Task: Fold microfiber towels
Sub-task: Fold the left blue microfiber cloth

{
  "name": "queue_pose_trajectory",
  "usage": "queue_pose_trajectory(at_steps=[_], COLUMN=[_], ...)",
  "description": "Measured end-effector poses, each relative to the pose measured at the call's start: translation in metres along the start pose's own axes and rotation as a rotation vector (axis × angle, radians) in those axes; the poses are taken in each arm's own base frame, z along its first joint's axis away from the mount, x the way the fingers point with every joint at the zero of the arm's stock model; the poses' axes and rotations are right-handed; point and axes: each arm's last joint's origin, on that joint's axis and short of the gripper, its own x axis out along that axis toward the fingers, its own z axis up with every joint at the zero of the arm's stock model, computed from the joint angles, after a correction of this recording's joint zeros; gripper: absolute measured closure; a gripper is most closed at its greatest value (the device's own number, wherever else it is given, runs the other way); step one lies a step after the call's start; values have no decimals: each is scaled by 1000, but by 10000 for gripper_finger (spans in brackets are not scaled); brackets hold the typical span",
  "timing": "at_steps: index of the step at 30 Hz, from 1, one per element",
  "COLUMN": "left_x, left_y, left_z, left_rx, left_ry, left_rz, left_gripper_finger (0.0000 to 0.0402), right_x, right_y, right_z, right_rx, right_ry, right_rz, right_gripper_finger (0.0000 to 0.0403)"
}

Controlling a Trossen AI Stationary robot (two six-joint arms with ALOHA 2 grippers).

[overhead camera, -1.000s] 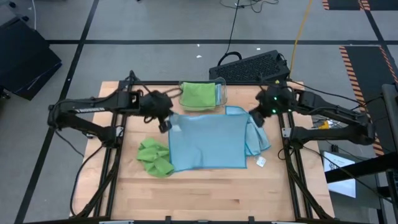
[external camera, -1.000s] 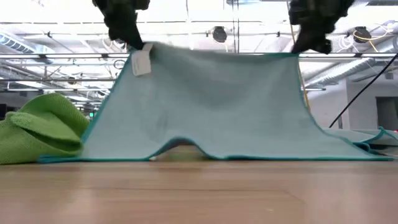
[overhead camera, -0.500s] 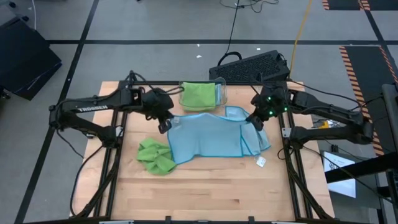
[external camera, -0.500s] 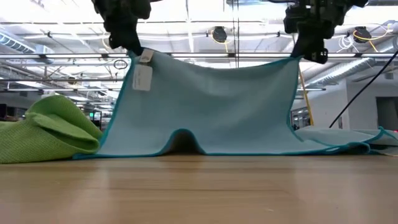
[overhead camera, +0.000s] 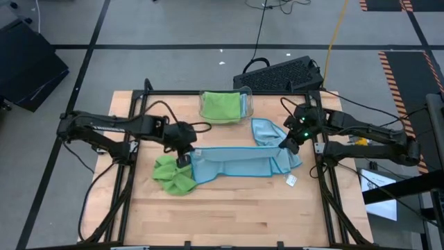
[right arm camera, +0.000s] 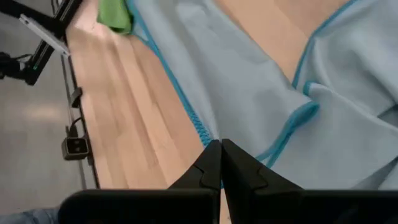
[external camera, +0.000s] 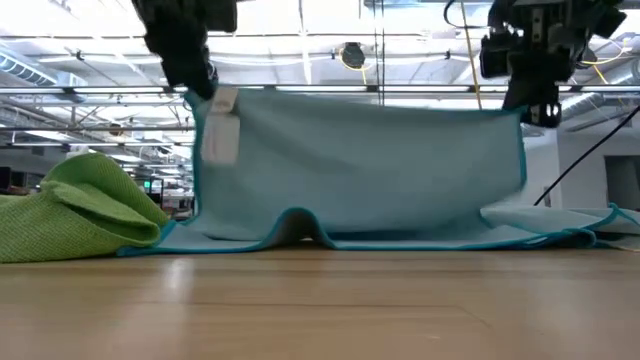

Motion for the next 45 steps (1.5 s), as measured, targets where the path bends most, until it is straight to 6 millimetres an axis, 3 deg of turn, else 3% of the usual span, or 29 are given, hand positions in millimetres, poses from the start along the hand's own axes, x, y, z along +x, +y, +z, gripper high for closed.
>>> queue_pose_trajectory(at_steps=[6,11,18,28,37,45], left_x=[15,24,49,59,61,44], left_y=[1,-16,-33,-43,-20,40], left_z=[-11,-16,-47,-69,-50,-21], left_rx=[-155,-224,-414,-375,-354,-441], left_ry=[39,29,81,83,-60,-243], left_rz=[-32,-181,-170,-97,-10,202], left_gripper_finger=[397,390,396,394,393,393], right_x=[7,6,7,6,14,3], right_y=[0,3,17,27,18,-8], right_z=[5,8,13,21,27,51], right_rx=[32,56,69,61,16,65], right_ry=[-62,-94,-129,-226,-328,-495], right_rz=[76,120,222,266,70,-19], right_gripper_finger=[403,403,403,403,403,403])
